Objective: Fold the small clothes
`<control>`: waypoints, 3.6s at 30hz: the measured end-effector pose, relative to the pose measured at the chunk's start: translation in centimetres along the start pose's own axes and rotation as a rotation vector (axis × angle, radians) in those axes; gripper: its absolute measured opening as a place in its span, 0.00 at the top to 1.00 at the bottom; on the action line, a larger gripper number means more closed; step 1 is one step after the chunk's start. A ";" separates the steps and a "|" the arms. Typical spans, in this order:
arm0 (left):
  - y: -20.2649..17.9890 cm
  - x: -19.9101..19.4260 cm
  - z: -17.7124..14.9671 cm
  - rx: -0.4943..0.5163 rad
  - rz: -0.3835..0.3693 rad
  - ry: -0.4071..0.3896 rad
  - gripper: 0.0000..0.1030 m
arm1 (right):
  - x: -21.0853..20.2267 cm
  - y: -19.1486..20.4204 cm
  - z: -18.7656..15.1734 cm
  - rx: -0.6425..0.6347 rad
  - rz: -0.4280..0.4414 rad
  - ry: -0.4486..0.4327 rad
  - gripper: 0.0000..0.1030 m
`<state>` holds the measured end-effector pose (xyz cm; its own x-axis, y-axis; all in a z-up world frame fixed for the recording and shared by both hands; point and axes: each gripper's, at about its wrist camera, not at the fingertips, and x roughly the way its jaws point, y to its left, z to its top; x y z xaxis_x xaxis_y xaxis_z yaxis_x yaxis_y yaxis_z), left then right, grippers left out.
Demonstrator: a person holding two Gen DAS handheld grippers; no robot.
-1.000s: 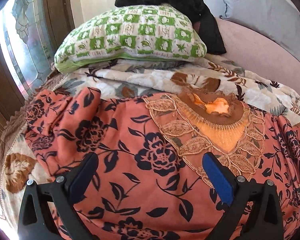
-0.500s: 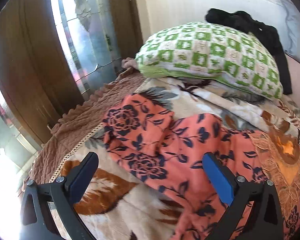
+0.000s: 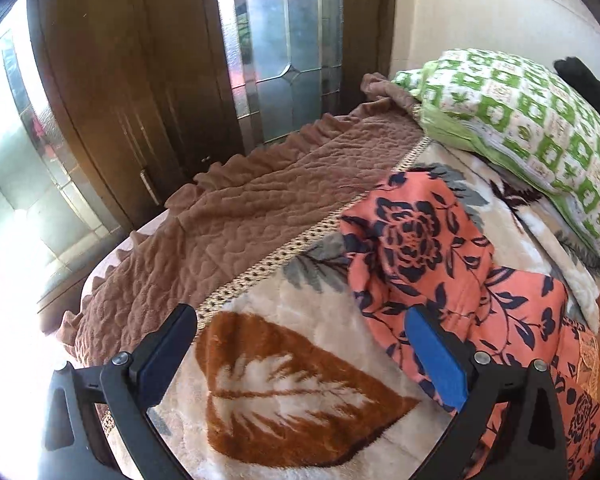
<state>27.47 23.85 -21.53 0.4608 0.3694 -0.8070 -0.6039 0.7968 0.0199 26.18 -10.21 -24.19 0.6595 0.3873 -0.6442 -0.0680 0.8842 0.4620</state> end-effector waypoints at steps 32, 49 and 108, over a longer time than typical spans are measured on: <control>9.8 3.7 2.8 -0.332 0.073 0.132 0.00 | 16.0 16.9 4.6 -0.079 0.167 0.251 0.92; -5.9 -1.3 -0.9 0.135 -0.182 0.031 0.00 | -14.7 -6.5 9.1 0.088 -0.089 -0.263 0.92; -23.5 -5.6 -15.0 0.741 -0.436 0.068 0.00 | -12.6 -25.1 3.0 0.322 -0.090 0.013 0.58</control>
<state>29.31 -4.09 -26.32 0.4988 -0.0523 -0.8652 0.2087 0.9761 0.0612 21.77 -38.05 -25.84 0.6421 0.3170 -0.6980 0.2314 0.7879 0.5706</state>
